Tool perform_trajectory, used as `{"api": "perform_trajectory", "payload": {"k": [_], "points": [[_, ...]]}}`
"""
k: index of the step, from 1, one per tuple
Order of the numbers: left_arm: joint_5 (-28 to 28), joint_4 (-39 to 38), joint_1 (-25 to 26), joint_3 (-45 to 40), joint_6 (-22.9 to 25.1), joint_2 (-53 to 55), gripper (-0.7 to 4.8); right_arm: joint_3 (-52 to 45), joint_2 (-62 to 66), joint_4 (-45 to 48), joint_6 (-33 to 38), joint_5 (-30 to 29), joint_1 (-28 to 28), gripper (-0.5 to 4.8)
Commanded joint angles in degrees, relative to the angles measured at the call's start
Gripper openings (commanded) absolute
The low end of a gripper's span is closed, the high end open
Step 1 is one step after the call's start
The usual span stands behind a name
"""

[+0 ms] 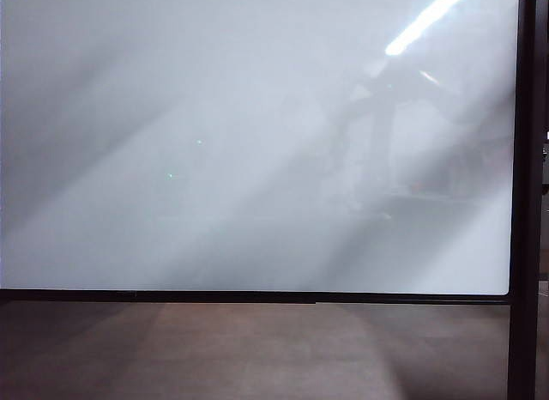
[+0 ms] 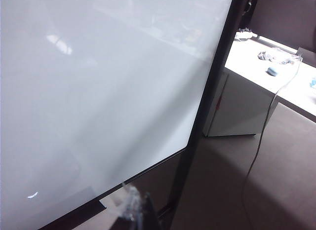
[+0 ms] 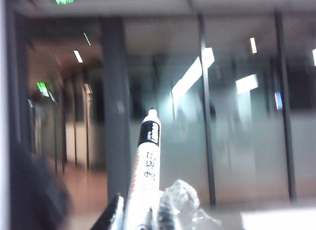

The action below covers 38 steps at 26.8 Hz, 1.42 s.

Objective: Reach to the right to find the marker pen, pick it up, and write the number 6 on the whiteboard.

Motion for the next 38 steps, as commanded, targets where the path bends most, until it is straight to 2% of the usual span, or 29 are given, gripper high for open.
{"api": "perform_trajectory", "payload": {"k": [1, 3, 7, 9, 13, 15, 18, 21, 26, 28, 31, 34, 38], "points": [[0.1, 0.8, -0.1, 0.3, 0.0, -0.3, -0.05, 0.1, -9.7, -6.8, 0.4, -0.5, 2.1, 0.44], [0.0, 1.5, -0.1, 0.3, 0.0, -0.3, -0.05, 0.1, -15.0, -11.4, 0.4, -1.6, 5.5, 0.44], [0.0, 2.2, -0.1, 0.3, 0.0, -0.3, -0.05, 0.2, -22.6, -21.7, -3.6, -1.2, 19.6, 0.43], [0.0, 3.1, -0.1, 0.3, 0.0, -0.7, -0.05, 0.2, -23.2, -23.9, -4.9, -0.8, 26.5, 0.43], [0.0, 4.0, -0.1, 0.3, 0.1, -1.3, -0.05, 0.2, -23.1, -27.4, -5.7, 3.0, 34.8, 0.4], [-1.5, 4.0, -0.1, 0.3, 1.1, -1.8, -0.05, 0.2, -23.0, -29.2, -8.3, 4.7, 38.5, 0.4], [-7.4, 3.7, -0.2, 0.3, 5.0, -3.0, -0.05, 0.2, -23.0, -31.7, -12.0, 8.0, 44.1, 0.4], [-9.8, 3.7, -0.2, 0.5, 7.7, -3.5, -0.05, 0.2, -23.0, -33.4, -14.1, 10.4, 48.1, 0.4], [-9.9, 3.4, -0.1, 0.5, 7.8, -4.4, -0.05, 0.3, -20.9, -33.2, -15.2, 13.1, 53.0, 0.4], [-9.2, 3.4, -0.1, 0.5, 7.7, -4.5, -0.05, 0.7, -19.7, -33.7, -15.2, 13.7, 54.0, 0.39], [-7.5, 3.3, -0.1, 0.5, 7.7, -4.5, -0.05, 2.1, -18.6, -37.0, -15.6, 20.0, 56.0, 0.39], [-7.5, 3.2, -0.1, 0.5, 7.7, -4.8, -0.05, 3.1, -18.3, -40.8, -18.8, 23.7, 58.2, 0.4], [-7.5, 3.3, -0.1, 0.5, 7.7, -4.8, -0.05, 3.1, -17.4, -41.4, -19.6, 25.5, 58.8, 0.4]]}}
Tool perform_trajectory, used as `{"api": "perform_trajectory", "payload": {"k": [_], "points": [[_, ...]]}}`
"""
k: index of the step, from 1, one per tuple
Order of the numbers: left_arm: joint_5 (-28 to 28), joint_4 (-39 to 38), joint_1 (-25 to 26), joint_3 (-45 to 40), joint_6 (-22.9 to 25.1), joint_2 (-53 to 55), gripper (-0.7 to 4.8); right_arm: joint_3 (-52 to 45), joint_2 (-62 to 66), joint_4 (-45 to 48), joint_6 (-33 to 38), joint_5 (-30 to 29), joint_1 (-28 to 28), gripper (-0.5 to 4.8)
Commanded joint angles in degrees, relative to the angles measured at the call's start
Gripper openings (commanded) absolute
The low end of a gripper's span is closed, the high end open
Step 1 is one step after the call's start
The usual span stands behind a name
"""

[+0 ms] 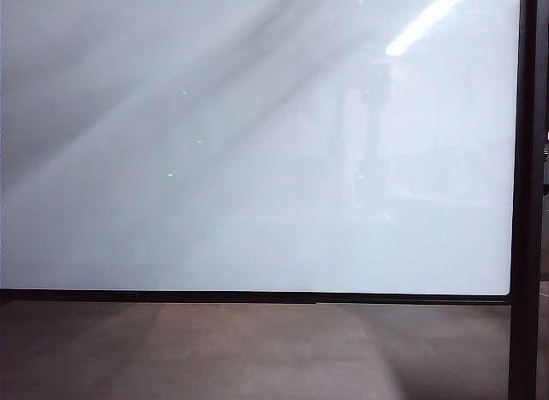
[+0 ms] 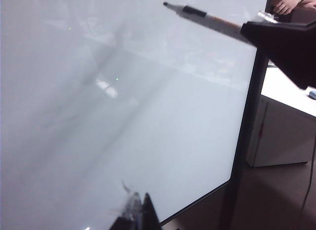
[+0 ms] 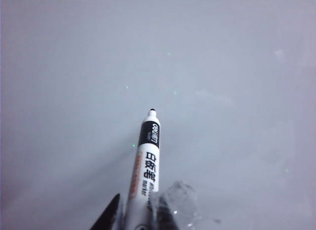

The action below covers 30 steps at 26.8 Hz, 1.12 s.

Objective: Reach to the right to find the marker pen, pick it up, and write the number 6 on the whiteboard.

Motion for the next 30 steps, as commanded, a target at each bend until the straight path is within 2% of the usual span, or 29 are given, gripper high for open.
{"api": "perform_trajectory", "payload": {"k": [1, 6, 10, 20, 26, 30], "points": [[0.3, 0.2, -0.1, 0.3, 0.0, -0.2, -0.05, 0.2, 1.2, 0.3, -0.9, 1.2, 0.0, 0.4], [0.3, 0.0, -0.1, 0.3, 0.0, -0.4, -0.05, 0.2, 5.0, 6.3, -1.2, -0.7, 0.0, 0.4], [0.3, -0.1, -0.1, 0.3, 0.0, -0.3, -0.05, 0.2, 7.7, 13.3, -1.2, -5.7, 0.0, 0.4], [0.3, -0.2, -0.1, 0.3, 0.0, -0.3, -0.05, 0.0, 8.4, 1.4, -1.1, -5.0, 2.8, 0.4], [0.3, -0.9, -0.1, 0.3, 0.0, -0.3, -0.05, -3.0, 8.4, 2.4, -1.6, -2.4, 2.9, 0.3], [0.3, -1.5, -0.1, 0.3, 0.0, -0.3, -0.05, -6.8, 8.5, 8.7, -3.6, -2.2, 2.9, 0.3]]}}
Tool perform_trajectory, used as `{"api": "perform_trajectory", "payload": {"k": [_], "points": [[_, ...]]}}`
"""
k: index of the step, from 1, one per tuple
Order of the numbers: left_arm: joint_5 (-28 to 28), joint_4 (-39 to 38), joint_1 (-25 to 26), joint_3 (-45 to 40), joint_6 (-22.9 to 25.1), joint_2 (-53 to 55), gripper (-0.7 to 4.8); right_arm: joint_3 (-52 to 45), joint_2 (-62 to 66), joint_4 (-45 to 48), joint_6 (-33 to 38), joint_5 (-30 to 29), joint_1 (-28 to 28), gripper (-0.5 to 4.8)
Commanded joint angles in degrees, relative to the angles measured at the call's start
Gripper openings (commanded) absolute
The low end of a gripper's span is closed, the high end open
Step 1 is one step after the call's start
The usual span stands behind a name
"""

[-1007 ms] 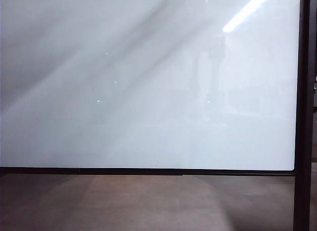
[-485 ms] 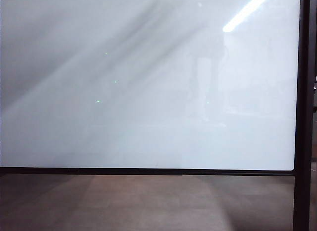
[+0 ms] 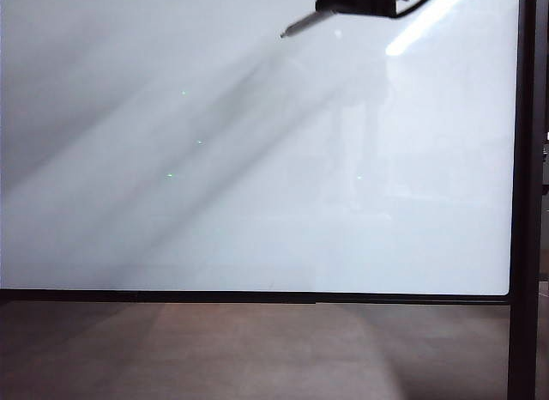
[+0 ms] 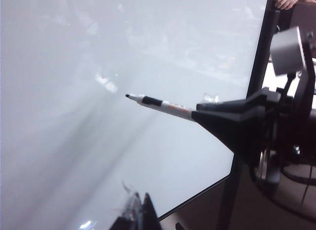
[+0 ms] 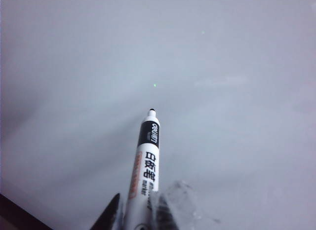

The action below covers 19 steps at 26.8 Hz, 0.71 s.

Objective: Reach to the right to find the marker pen, pick it up, and write the number 6 on the whiteboard.

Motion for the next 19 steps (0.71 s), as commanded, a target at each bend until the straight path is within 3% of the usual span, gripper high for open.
{"api": "perform_trajectory", "payload": {"k": [1, 12, 19], "points": [[0.3, -0.3, -0.1, 0.3, 0.0, -0.3, -0.05, -2.8, -0.1, 8.5, -2.1, 0.3, 0.0, 0.3], [0.3, -1.2, -0.2, 0.3, -0.2, -0.3, -0.05, -4.7, 3.1, 21.0, -2.3, 0.5, -0.5, 0.31], [0.3, -1.9, -0.2, 0.3, -0.2, -0.3, -0.05, -3.3, 6.1, 22.3, -2.3, 1.9, -1.4, 0.31]]}}
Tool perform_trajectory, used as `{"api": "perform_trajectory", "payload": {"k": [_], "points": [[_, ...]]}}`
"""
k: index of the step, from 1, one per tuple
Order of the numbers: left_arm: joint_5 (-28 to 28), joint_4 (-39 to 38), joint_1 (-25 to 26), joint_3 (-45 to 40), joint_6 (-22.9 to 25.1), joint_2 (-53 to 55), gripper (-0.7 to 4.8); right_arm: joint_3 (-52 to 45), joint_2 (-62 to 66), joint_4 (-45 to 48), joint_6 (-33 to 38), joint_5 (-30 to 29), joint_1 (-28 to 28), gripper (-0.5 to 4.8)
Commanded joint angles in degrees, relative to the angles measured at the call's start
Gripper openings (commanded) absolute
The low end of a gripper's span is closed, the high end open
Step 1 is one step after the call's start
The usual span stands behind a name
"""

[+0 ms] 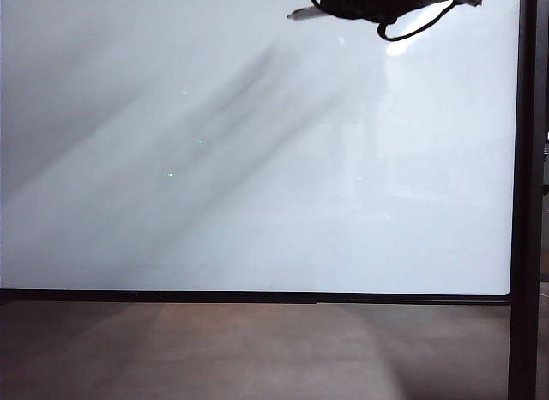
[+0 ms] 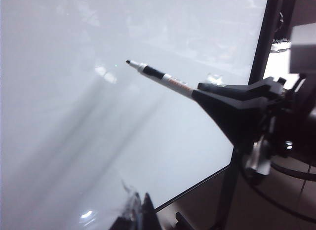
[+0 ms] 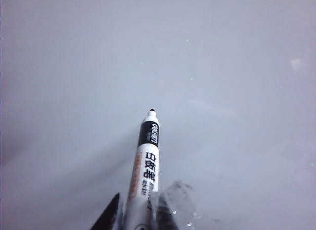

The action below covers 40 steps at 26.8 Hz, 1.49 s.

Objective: Reach to the right to find the marker pen, pick it up, and write the number 6 on the whiteboard.

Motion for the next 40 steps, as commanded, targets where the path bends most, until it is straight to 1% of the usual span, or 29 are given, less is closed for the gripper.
{"api": "perform_trajectory", "payload": {"k": [1, 7, 24, 31, 34, 40], "points": [[0.3, 0.0, -0.1, 0.3, -0.2, -0.3, -0.05, 1.8, 1.2, 1.4, -0.2, 1.6, -0.5, 0.3], [0.4, -0.6, -0.1, 0.3, -0.2, -0.3, -0.05, 4.7, 2.7, 0.9, -0.2, 1.0, -0.9, 0.31], [0.4, -0.5, -0.1, 0.3, -0.2, -0.3, -0.05, 6.9, 6.4, 0.9, -0.2, 1.3, -0.9, 0.3], [0.4, -0.5, -0.1, 0.3, -0.2, -0.3, -0.05, 6.9, 6.5, 0.2, -0.1, 3.0, -0.9, 0.3], [0.4, -0.5, -0.1, 0.3, -0.2, -0.3, -0.05, 6.9, 6.5, 0.1, -0.1, 5.2, -0.9, 0.3], [0.4, -0.5, -0.1, 0.3, -0.2, -0.3, -0.05, 6.9, 6.4, -0.2, -0.1, 7.8, -0.9, 0.3]]}}
